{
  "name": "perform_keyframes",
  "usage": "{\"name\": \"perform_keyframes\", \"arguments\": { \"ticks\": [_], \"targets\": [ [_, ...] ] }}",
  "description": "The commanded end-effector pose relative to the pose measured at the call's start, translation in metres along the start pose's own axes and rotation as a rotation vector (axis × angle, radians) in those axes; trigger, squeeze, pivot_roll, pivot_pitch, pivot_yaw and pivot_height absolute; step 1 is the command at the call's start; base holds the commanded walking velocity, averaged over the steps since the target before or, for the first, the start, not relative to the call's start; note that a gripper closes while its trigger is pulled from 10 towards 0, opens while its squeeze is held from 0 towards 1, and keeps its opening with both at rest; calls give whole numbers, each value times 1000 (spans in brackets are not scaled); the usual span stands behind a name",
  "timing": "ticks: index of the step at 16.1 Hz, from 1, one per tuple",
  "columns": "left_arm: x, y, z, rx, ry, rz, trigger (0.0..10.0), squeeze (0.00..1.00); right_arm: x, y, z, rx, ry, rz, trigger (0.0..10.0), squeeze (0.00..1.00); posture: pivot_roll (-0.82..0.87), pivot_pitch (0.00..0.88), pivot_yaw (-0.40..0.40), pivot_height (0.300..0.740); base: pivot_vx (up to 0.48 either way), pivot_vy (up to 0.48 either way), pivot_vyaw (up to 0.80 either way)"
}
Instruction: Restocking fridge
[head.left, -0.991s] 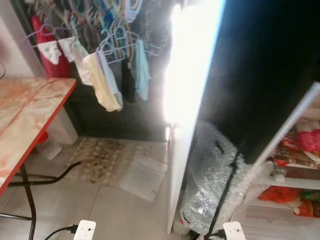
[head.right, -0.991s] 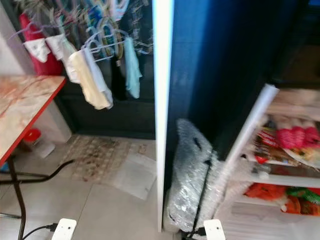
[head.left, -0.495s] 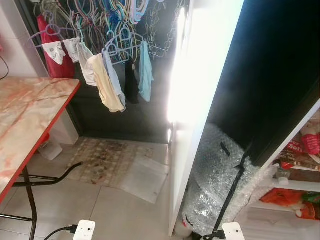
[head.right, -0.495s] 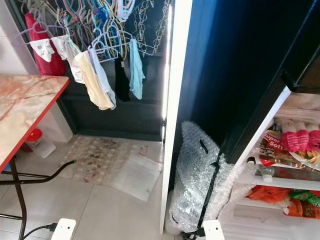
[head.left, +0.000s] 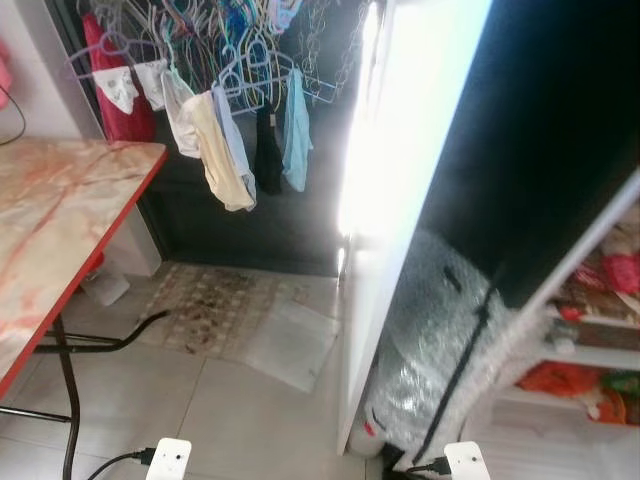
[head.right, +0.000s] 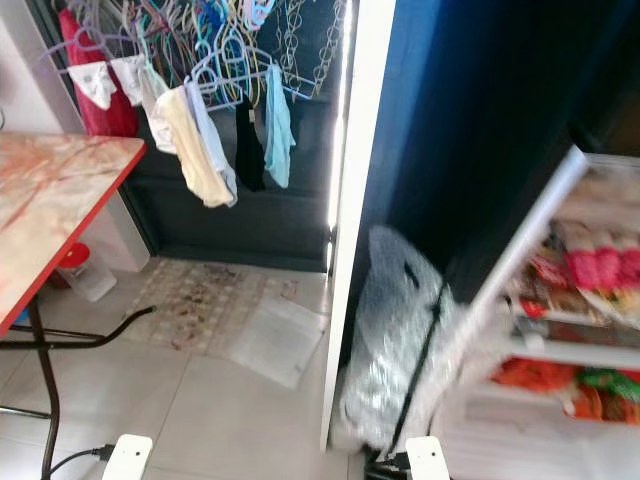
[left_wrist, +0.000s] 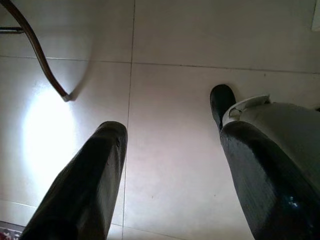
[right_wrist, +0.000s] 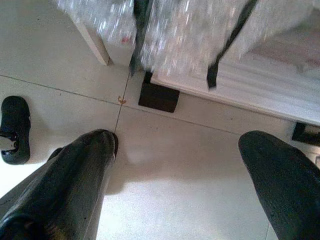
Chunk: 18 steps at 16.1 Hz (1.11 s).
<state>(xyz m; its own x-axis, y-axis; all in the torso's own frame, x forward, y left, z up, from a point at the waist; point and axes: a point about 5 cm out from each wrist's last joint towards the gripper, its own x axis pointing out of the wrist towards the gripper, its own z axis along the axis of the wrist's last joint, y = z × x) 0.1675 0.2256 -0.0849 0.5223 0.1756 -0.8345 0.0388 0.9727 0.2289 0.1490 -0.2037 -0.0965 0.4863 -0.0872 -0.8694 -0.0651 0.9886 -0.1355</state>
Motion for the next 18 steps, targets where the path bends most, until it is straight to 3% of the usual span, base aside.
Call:
{"name": "perform_keyframes", "arguments": {
  "ticks": [1,4,14,18],
  "targets": [
    [-1,2,-5,-6,18,4,10000,0,-1,0,-5,-6,18,-1,10000,0,-118,0,-4,740,-300,0,0],
    [-1,3,-5,1,21,9,10000,0,-1,0,-5,-4,18,-2,10000,0,-119,0,-3,740,-303,0,0],
    [0,3,-5,15,35,17,10000,0,-1,1,-4,-3,10,10,10000,0,-117,0,-2,740,0,0,0],
    [-1,3,-6,13,35,17,10000,0,-1,0,-5,-12,14,8,10000,0,-110,0,-5,740,0,0,758]
  ]
}}
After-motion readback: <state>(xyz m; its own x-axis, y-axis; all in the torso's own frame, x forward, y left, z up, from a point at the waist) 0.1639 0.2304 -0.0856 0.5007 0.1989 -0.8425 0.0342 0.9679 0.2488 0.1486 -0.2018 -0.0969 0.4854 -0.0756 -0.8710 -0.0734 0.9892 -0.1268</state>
